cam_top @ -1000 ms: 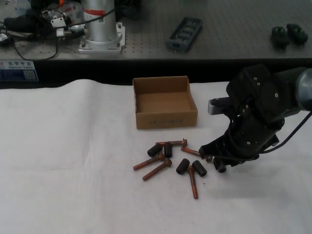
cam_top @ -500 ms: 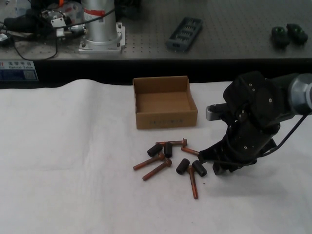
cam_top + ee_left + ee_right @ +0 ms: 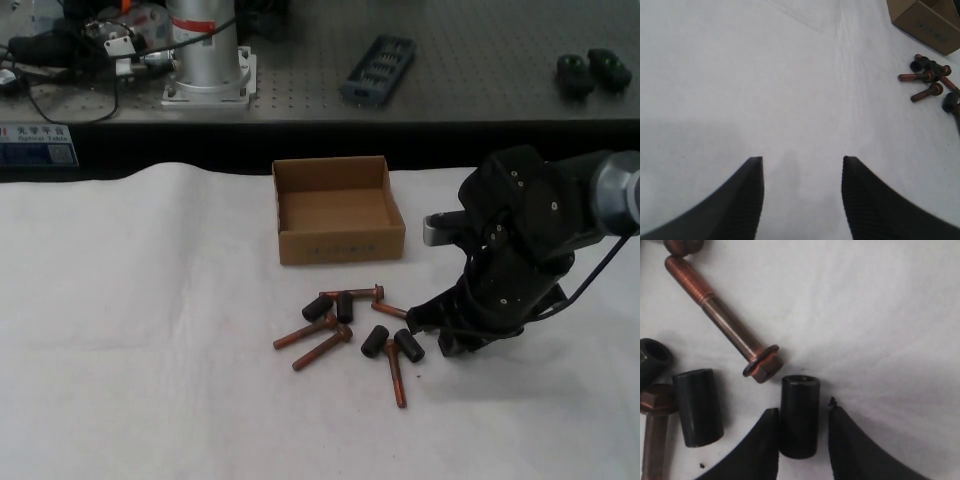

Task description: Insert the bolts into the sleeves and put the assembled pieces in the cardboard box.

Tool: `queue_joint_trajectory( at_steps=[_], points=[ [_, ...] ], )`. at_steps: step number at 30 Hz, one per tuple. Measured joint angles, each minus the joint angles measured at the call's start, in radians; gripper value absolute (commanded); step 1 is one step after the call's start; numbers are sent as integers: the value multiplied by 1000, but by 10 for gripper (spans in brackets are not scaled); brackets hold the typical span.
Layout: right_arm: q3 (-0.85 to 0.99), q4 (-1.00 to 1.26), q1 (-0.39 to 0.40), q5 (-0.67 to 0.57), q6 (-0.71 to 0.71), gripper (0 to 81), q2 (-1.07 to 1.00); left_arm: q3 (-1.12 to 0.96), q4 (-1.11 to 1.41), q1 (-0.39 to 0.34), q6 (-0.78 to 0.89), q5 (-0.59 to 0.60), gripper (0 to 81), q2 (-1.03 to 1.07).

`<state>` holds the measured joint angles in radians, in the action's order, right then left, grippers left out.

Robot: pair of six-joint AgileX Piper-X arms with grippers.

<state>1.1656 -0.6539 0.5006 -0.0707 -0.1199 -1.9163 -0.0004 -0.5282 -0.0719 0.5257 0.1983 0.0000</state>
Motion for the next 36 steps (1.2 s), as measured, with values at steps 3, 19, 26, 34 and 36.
queue_joint_trajectory(
  at_steps=[3, 19, 26, 34, 36],
  points=[
    [0, 6, 4, -11, 0, 146, 0, 0, 0, 0, 0, 0, 359, 0],
    [1, -104, 26, -132, 50, 29, 79, 4, 31, 0, 9, 75, 359, 0],
    [1, -244, 26, -104, 120, 29, 204, 12, 152, 0, 8, 164, 323, 0],
    [-25, -286, 26, -102, 149, 29, 316, 12, 237, 0, 8, 295, 321, 0],
    [-57, -287, 26, -101, 153, 29, 362, 12, 240, 0, 8, 323, 321, 0]
  ],
)
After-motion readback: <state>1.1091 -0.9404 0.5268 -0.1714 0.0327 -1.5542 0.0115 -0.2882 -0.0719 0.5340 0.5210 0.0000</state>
